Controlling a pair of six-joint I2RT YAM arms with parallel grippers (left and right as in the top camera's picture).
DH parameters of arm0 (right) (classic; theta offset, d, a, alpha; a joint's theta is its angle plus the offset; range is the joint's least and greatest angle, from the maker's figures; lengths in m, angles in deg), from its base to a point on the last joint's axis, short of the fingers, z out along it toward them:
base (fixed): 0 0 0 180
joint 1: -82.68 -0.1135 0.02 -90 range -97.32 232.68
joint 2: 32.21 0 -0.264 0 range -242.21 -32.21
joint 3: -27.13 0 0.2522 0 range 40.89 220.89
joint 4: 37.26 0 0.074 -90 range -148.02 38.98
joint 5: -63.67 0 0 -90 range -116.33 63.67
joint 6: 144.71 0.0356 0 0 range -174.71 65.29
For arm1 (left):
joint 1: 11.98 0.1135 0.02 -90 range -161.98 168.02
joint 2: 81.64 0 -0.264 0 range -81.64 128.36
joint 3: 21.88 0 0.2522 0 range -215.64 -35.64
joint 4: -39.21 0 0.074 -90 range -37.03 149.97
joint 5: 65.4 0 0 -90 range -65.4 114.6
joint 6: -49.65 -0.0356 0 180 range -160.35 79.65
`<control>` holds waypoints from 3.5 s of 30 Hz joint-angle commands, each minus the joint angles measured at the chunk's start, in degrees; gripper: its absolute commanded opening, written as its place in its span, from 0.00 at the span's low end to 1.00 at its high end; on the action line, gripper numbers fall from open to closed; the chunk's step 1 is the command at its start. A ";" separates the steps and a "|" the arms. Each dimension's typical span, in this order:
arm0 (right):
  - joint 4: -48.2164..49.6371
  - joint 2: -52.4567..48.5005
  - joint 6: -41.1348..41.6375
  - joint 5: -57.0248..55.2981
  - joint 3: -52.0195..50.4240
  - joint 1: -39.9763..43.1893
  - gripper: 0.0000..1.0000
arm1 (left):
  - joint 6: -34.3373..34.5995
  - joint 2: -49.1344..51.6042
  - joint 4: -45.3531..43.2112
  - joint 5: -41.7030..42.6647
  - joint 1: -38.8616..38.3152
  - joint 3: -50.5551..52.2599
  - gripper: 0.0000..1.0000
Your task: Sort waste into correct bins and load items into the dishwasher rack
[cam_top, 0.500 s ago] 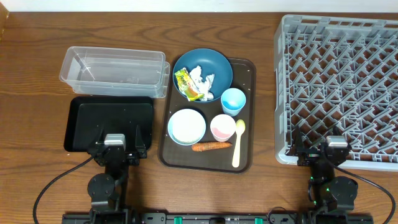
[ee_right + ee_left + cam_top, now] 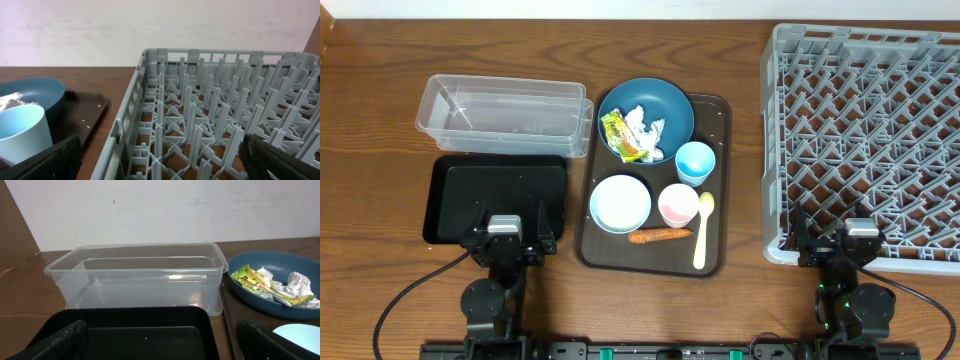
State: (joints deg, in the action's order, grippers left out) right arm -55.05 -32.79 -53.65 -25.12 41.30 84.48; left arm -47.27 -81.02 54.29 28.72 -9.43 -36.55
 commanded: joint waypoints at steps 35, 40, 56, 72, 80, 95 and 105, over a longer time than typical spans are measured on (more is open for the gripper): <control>1.09 0.31 1.03 -0.20 -0.11 -0.87 0.99 | -0.31 -0.39 2.05 1.44 0.28 0.68 0.95; 0.57 0.31 2.73 -0.17 -0.09 -0.85 0.99 | 4.35 -0.39 2.08 1.46 0.28 0.68 0.95; 0.37 -9.38 2.69 -1.42 8.24 -0.85 0.99 | 6.78 25.77 6.29 2.14 0.28 -19.45 0.96; -21.35 -55.10 0.13 0.79 47.84 -0.87 0.99 | 6.60 68.39 49.40 4.15 0.28 -64.43 0.95; -27.23 -63.30 0.44 1.18 54.27 -0.87 0.99 | 7.06 70.53 49.51 7.10 0.28 -65.18 0.95; -26.86 -62.79 0.66 2.95 54.27 -0.87 0.99 | 11.93 76.28 26.12 11.72 -7.54 -65.18 0.96; -27.08 -62.79 1.68 2.91 54.27 -0.87 0.99 | 11.93 89.42 12.61 9.27 -17.53 -65.24 0.95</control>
State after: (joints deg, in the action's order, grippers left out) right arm -82.07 -96.09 -52.54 -22.67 94.43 84.48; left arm -35.77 5.36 68.85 39.69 -24.80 -100.54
